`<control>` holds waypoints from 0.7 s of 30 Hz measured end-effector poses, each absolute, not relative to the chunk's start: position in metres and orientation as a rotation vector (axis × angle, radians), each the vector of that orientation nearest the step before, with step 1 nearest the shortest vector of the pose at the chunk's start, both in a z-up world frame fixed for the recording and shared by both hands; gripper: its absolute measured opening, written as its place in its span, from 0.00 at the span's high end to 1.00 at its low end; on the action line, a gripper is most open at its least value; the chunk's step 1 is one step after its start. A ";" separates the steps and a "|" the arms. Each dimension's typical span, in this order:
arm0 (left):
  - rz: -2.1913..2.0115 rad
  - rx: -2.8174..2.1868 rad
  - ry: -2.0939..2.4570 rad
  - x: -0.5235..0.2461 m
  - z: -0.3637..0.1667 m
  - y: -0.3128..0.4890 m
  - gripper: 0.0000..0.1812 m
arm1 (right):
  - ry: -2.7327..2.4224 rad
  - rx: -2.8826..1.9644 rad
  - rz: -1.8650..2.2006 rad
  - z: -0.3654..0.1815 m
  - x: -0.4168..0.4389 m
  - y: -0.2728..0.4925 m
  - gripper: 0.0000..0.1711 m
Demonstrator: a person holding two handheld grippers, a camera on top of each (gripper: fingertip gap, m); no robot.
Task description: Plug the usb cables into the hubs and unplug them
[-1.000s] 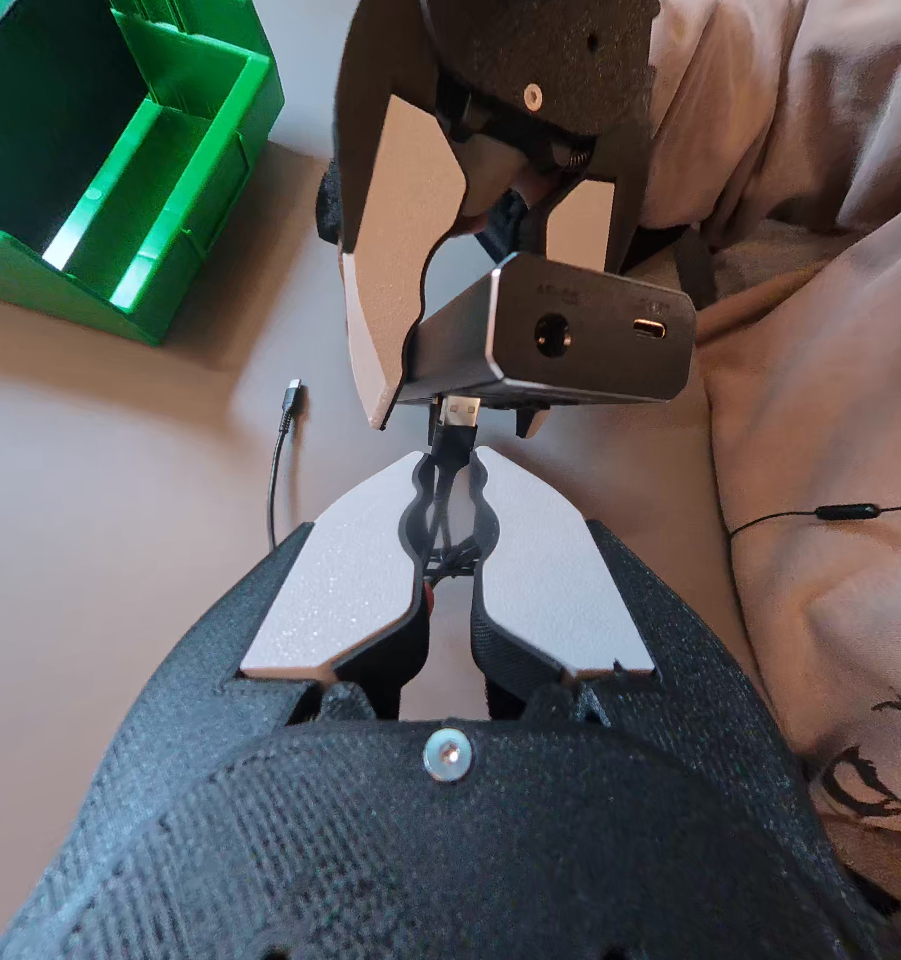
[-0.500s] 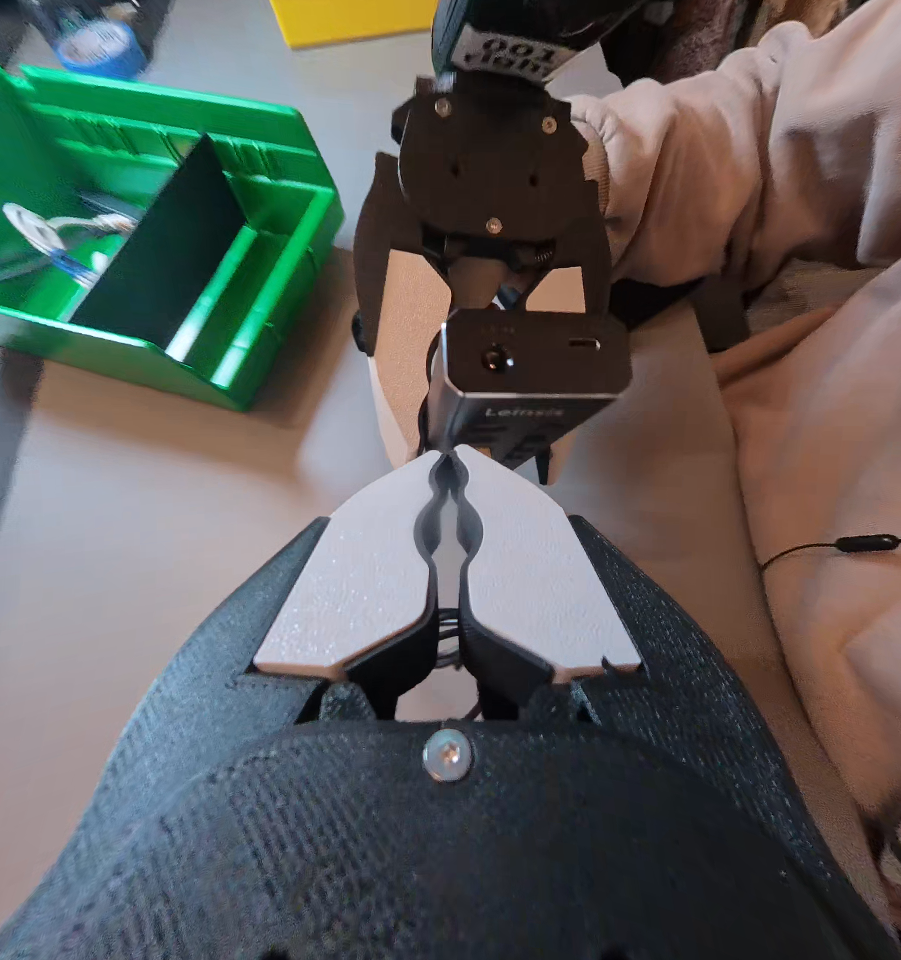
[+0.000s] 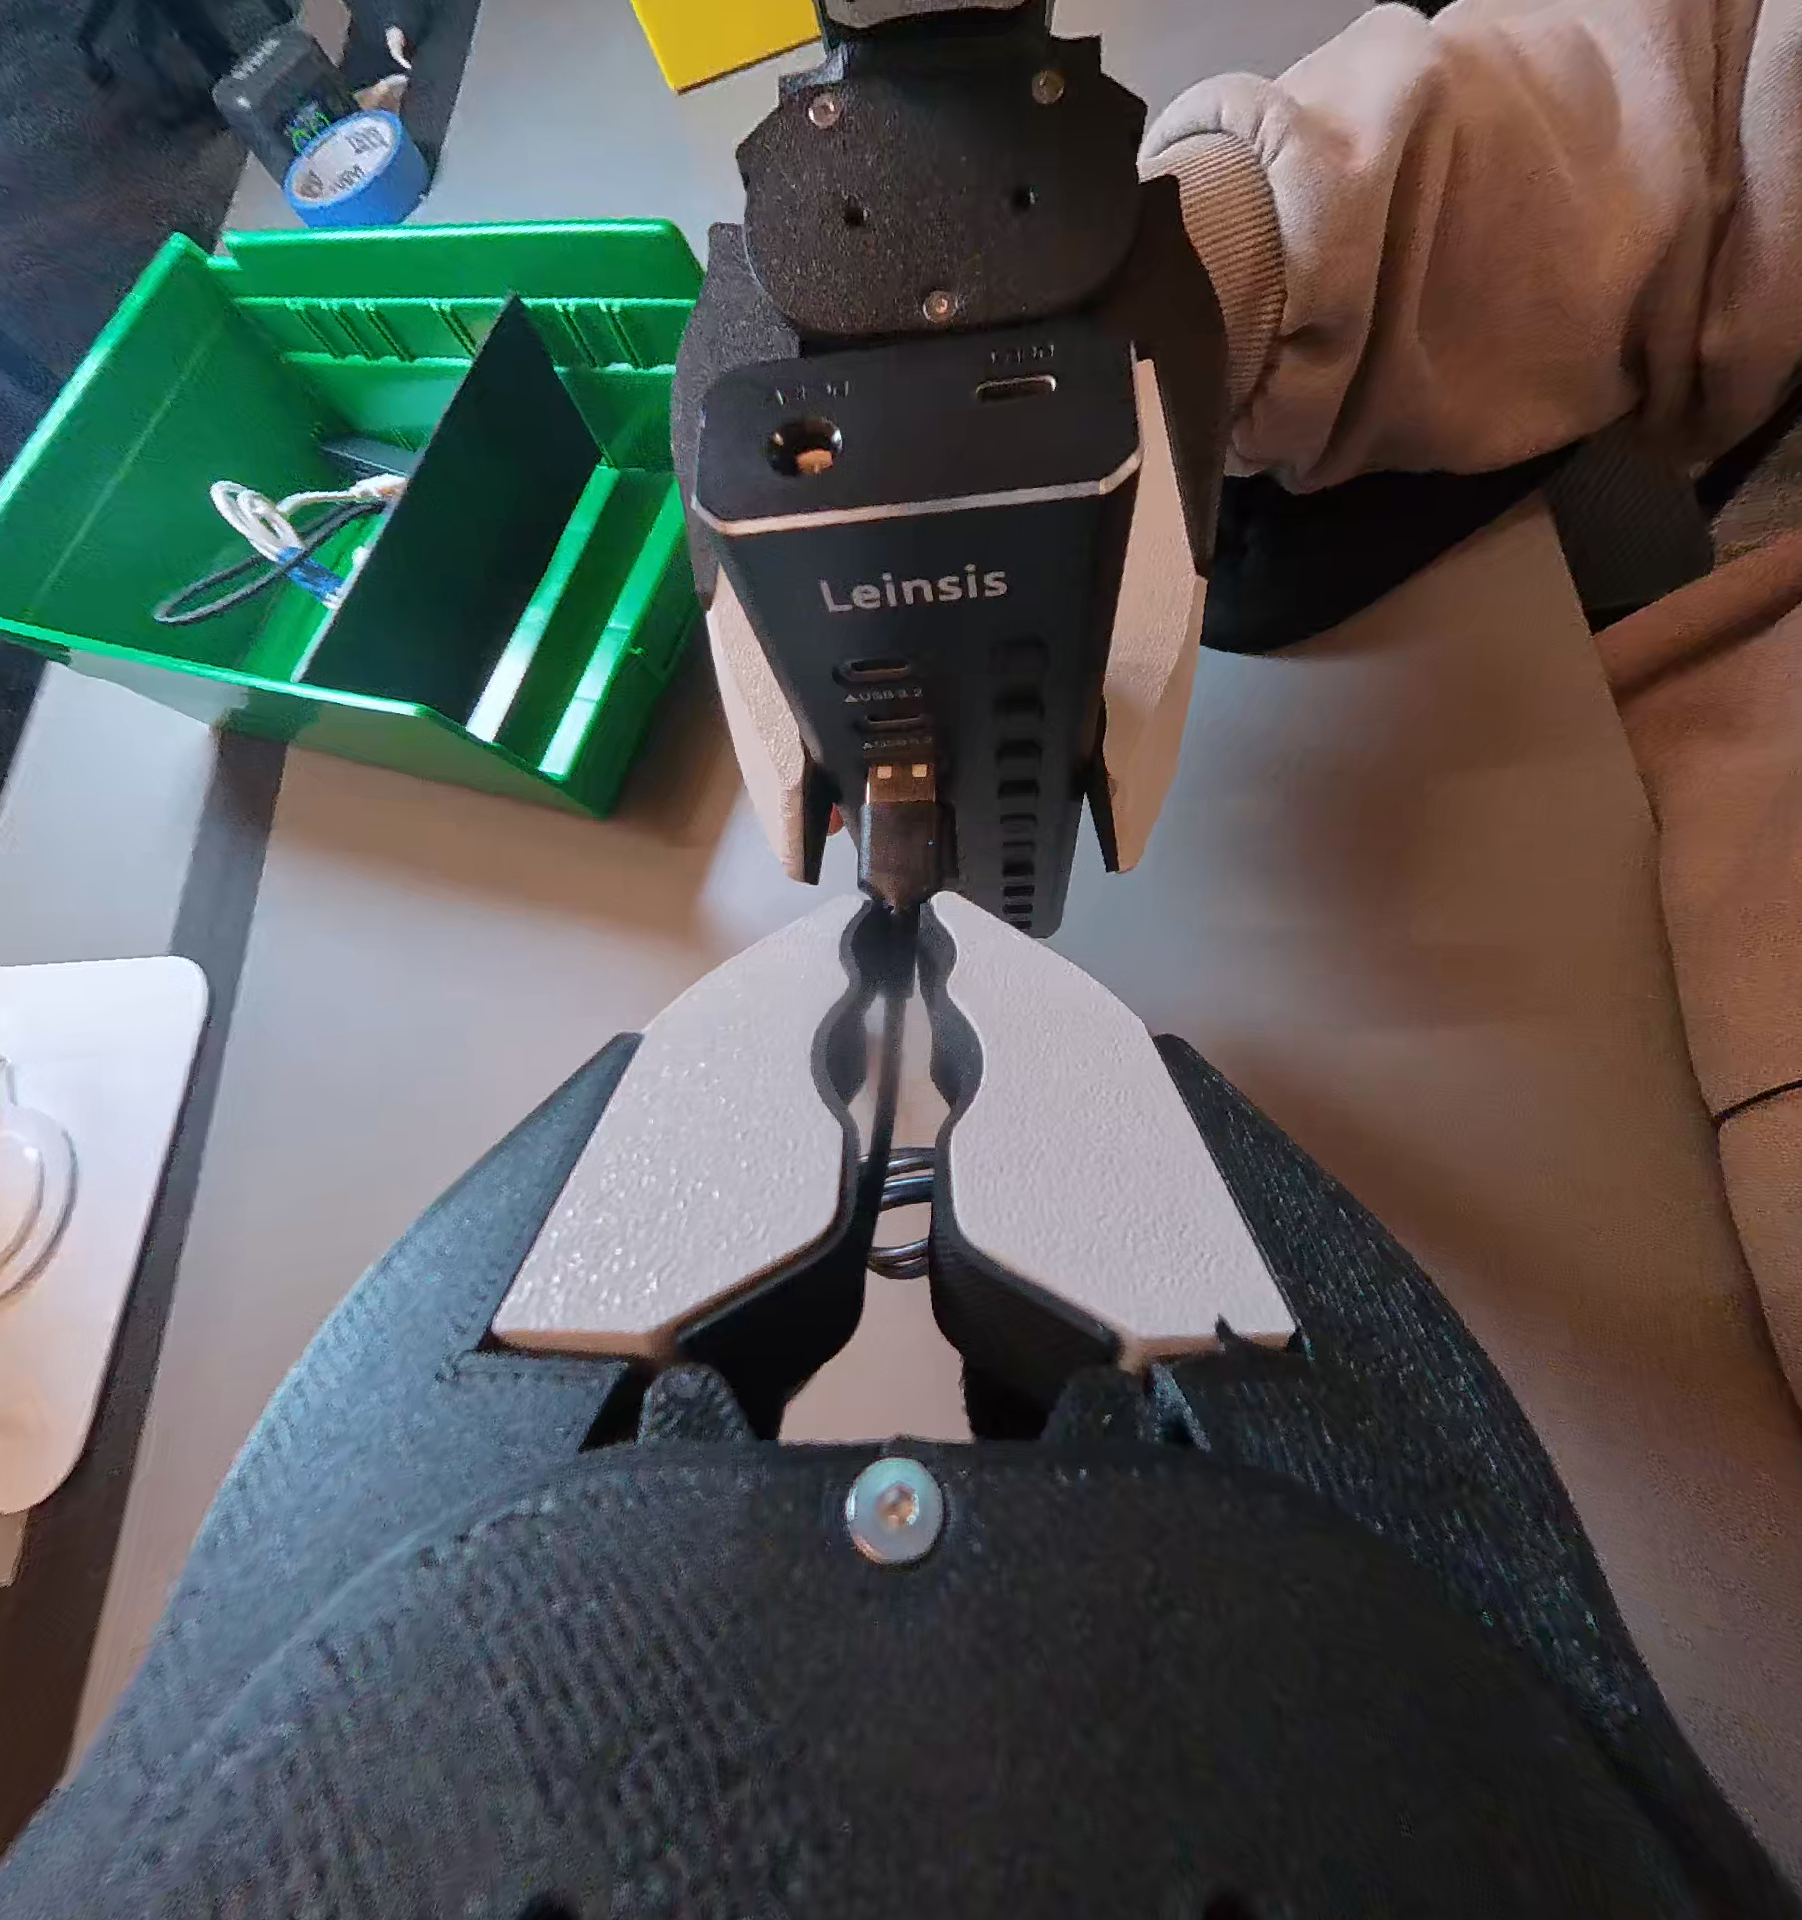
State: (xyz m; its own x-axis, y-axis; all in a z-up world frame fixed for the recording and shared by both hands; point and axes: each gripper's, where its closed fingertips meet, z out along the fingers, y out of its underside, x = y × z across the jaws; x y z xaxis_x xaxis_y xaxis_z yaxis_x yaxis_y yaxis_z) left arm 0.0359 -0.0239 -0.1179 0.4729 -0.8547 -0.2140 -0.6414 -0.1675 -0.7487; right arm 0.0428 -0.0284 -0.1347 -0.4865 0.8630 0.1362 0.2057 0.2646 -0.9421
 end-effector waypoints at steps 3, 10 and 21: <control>-0.301 -1.940 1.310 0.035 -0.132 -0.027 0.96 | -1.920 -0.981 1.196 -0.147 0.042 -0.030 0.65; -0.328 -1.964 1.351 0.037 -0.139 -0.029 0.96 | -2.019 -0.994 1.080 -0.158 0.045 -0.031 0.65; -0.353 -1.931 1.287 0.038 -0.138 -0.019 0.96 | -1.941 -1.029 1.095 -0.155 0.040 -0.023 0.65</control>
State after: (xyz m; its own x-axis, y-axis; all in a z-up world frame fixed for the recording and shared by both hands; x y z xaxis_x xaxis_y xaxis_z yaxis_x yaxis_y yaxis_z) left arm 0.0383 -0.0193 -0.1378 0.4501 -0.8744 -0.1812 -0.6599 -0.1891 -0.7271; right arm 0.0396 -0.0228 -0.1552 -0.4618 0.8705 0.1702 0.3049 0.3360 -0.8911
